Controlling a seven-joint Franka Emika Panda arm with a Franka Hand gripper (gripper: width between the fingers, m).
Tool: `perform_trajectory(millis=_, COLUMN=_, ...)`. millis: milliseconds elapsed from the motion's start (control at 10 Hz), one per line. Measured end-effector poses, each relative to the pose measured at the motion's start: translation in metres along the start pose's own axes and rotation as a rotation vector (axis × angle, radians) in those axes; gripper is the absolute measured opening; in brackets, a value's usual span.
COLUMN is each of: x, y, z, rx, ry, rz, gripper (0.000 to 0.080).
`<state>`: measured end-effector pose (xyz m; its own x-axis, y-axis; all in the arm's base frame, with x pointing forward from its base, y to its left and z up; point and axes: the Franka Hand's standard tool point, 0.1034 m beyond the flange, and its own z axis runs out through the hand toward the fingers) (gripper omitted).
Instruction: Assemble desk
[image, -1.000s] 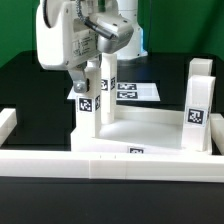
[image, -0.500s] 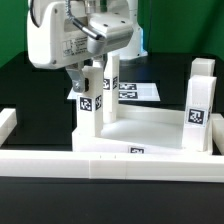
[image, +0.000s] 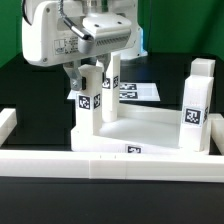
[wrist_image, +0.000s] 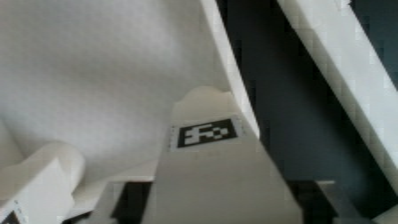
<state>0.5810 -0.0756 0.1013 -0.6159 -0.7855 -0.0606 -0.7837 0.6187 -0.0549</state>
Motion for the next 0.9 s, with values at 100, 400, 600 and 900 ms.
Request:
perform_trajectory(millis=100, x=0.0, y=0.0, z=0.0, rx=0.0, ry=0.0, rz=-0.009, gripper=0.0315)
perform_trajectory(millis=400, x=-0.012, y=0.006, z=-0.009, rx=0.001, ry=-0.025, rz=-0.015, gripper=0.0617)
perform_trajectory(millis=600, x=-0.023, y=0.014, z=-0.018, rx=0.0, ry=-0.047, rz=-0.025, gripper=0.0643)
perform_trajectory(millis=900, x=-0.021, y=0.014, z=-0.013, rx=-0.002, ry=-0.037, rz=-0.028, gripper=0.0649)
